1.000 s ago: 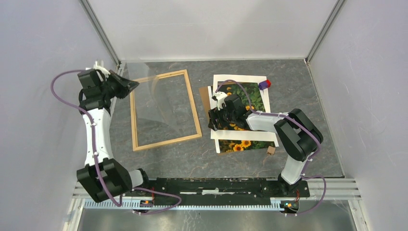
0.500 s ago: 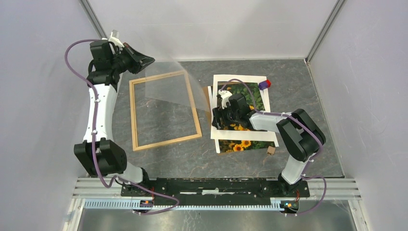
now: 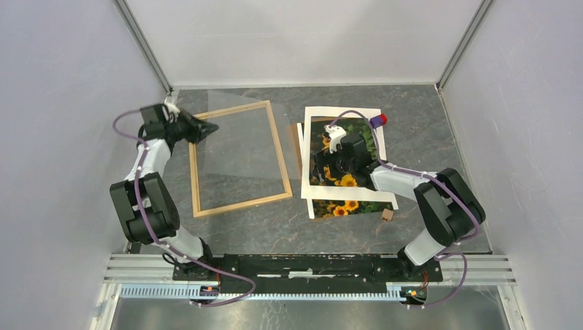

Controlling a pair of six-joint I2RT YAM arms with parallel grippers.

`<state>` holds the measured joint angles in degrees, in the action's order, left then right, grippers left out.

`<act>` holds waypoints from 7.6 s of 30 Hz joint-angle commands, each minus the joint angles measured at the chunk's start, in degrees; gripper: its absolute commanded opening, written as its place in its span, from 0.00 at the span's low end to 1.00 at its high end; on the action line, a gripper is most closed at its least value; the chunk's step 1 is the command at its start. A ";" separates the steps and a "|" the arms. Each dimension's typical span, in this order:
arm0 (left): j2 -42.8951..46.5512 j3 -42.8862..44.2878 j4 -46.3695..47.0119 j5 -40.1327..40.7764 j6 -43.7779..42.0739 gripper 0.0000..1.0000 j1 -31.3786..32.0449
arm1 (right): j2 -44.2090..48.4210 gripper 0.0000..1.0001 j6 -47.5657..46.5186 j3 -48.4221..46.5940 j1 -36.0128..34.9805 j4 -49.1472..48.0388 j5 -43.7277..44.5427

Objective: Put the photo into the frame
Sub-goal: Place the photo frame item in the photo frame.

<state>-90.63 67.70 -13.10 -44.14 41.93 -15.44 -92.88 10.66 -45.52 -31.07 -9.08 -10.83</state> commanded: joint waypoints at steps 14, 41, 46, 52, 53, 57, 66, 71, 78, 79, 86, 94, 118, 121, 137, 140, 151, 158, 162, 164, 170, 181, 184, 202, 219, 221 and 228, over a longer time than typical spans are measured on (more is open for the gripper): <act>0.91 -16.23 15.34 -6.01 1.13 0.02 -8.94 | 0.36 0.98 -0.28 0.25 0.43 -3.13 -0.07; 4.46 -20.59 13.97 -3.49 -3.52 0.02 -12.92 | 0.24 0.97 -0.09 0.39 0.45 -3.53 -0.68; 4.23 -21.11 15.56 -3.39 -3.34 0.02 -13.19 | 0.18 0.96 -0.06 0.14 0.42 -3.34 -0.74; 4.69 -21.19 15.46 -3.25 -4.00 0.02 -13.52 | 0.33 0.95 0.03 0.27 0.45 -3.55 -1.12; 4.63 -21.19 15.10 -3.23 -4.26 0.02 -13.50 | 0.32 0.95 0.02 0.30 0.41 -3.54 -1.06; 5.10 -21.29 14.58 -2.80 -4.69 0.02 -13.87 | 0.14 0.95 0.07 0.25 0.40 -3.63 -1.35; 5.68 -20.86 13.94 -3.18 -5.75 0.02 -14.09 | -0.29 0.95 0.32 0.23 0.47 -3.88 -2.00; 5.02 -20.60 13.76 -3.70 -5.85 0.02 -14.22 | -0.44 0.96 0.29 0.22 0.40 -3.89 -2.08; 4.21 -18.65 10.26 -4.45 -7.92 0.02 -14.78 | -0.76 0.95 0.41 0.25 0.41 -4.10 -2.44; 3.88 -18.74 10.69 -4.71 -7.50 0.02 -14.82 | -0.72 0.95 0.43 0.17 0.41 -4.10 -2.51; 3.02 -17.95 11.64 -6.11 -7.36 0.02 -14.93 | -0.81 0.95 0.34 0.16 0.41 -4.14 -2.62; 2.87 -19.36 18.55 -9.58 -5.51 0.02 -14.75 | -1.02 0.95 0.29 0.05 0.43 -4.10 -2.84; 4.40 -18.91 15.33 -7.41 -2.45 0.33 -12.03 | -1.23 0.95 0.65 0.14 0.44 -4.42 -3.56; 0.88 -16.54 12.12 -6.87 -2.69 0.38 -12.04 | -1.39 0.96 0.58 0.00 0.40 -4.36 -3.50; -15.39 0.94 -3.44 0.15 -8.18 0.48 -11.96 | -1.30 0.95 0.63 -0.10 0.43 -4.23 -4.24; -18.57 3.63 -2.25 -1.37 -7.39 0.40 -11.44 | -1.01 0.96 0.64 -0.10 0.40 -4.28 -4.24; -14.76 1.73 -4.76 1.51 -10.43 0.29 -7.65 | -1.16 0.95 0.52 -0.10 0.42 -4.21 -4.16; -3.35 3.87 -14.77 5.78 -11.60 0.04 -6.92 | -1.17 0.96 0.67 -0.14 0.38 -4.18 -4.27; 4.24 4.50 -14.73 5.51 -8.84 0.02 -4.76 | -1.23 0.96 0.92 -0.01 0.37 -4.51 -4.72; 6.28 6.09 -14.54 4.14 -6.84 0.02 -3.78 | -1.32 0.96 0.97 -0.10 0.34 -4.61 -4.98; 6.72 9.28 -8.71 -0.78 1.87 0.02 0.25 | -0.87 0.96 0.71 -0.02 0.36 -4.35 -4.52; 3.05 10.30 3.26 -3.61 13.05 0.02 4.50 | -0.66 0.96 0.65 -0.12 0.34 -4.13 -4.24; 2.43 9.52 4.52 -3.11 13.62 0.02 4.52 | -0.75 0.96 0.68 -0.10 0.37 -4.14 -4.13; 4.17 -1.90 22.15 -1.10 30.15 0.02 4.99 | -0.74 0.96 0.63 -0.14 0.32 -4.10 -3.90; 1.90 -7.35 28.02 -1.80 33.68 0.02 4.52 | -0.60 0.97 0.43 -0.10 0.40 -3.56 -2.28; 0.34 -8.97 29.56 -2.80 32.75 0.02 2.89 | -0.65 0.97 0.38 -0.10 0.46 -3.44 -2.17; -4.52 -11.53 26.93 -9.19 23.68 0.02 -3.55 | -0.82 0.97 0.50 -0.19 0.44 -3.63 -2.70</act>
<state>-93.14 55.55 12.34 -47.18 72.38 -16.51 -93.82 11.18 -44.84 -30.63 -11.53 -13.56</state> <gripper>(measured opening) 0.025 0.974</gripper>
